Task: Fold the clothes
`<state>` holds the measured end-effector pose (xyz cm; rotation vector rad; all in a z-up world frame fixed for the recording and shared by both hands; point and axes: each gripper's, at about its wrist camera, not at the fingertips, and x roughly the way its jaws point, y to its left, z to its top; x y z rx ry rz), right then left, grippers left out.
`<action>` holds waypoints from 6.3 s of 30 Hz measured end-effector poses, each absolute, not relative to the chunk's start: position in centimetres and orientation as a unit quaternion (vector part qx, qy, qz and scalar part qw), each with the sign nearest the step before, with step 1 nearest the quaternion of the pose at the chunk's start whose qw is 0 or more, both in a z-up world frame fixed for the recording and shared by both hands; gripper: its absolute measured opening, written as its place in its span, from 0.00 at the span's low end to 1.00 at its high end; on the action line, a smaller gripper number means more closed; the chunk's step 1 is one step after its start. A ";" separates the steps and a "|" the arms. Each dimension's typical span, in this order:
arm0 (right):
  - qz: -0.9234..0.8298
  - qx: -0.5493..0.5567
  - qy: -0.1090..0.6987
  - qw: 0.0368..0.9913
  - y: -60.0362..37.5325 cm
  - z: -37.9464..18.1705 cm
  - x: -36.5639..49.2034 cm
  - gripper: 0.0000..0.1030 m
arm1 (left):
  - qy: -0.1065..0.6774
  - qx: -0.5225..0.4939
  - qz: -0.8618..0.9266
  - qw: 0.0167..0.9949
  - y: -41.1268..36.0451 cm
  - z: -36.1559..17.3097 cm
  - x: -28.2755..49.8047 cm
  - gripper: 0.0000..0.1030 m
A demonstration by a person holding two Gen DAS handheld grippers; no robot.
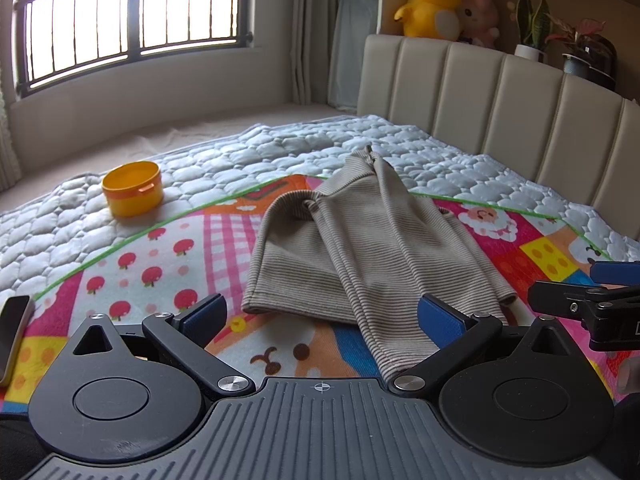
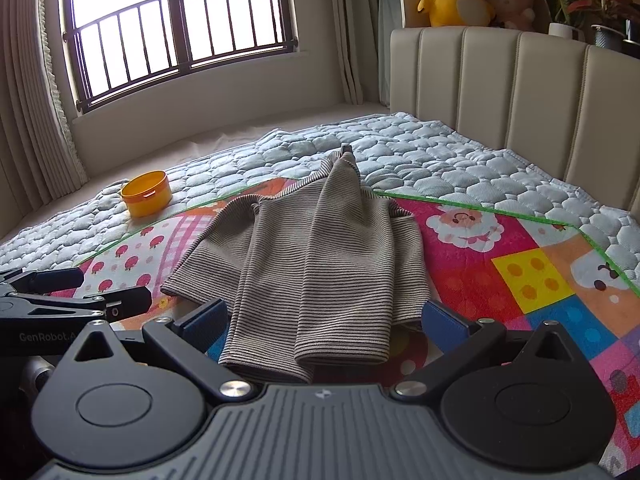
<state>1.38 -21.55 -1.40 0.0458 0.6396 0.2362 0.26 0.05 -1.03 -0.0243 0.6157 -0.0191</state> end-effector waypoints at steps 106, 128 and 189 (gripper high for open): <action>0.146 -0.037 0.518 0.842 -26.0 -11.1 22.3 0.13 | 0.509 0.011 -0.083 0.856 6.7 -10.8 20.9 0.52; 0.126 0.114 0.508 0.845 -28.4 -7.3 15.7 0.47 | 0.546 -0.135 -0.254 0.787 3.5 -4.5 14.1 0.72; 0.145 0.121 0.540 0.820 -27.3 -11.1 16.9 1.00 | 0.525 0.078 -0.310 0.789 -6.7 -10.9 12.3 0.19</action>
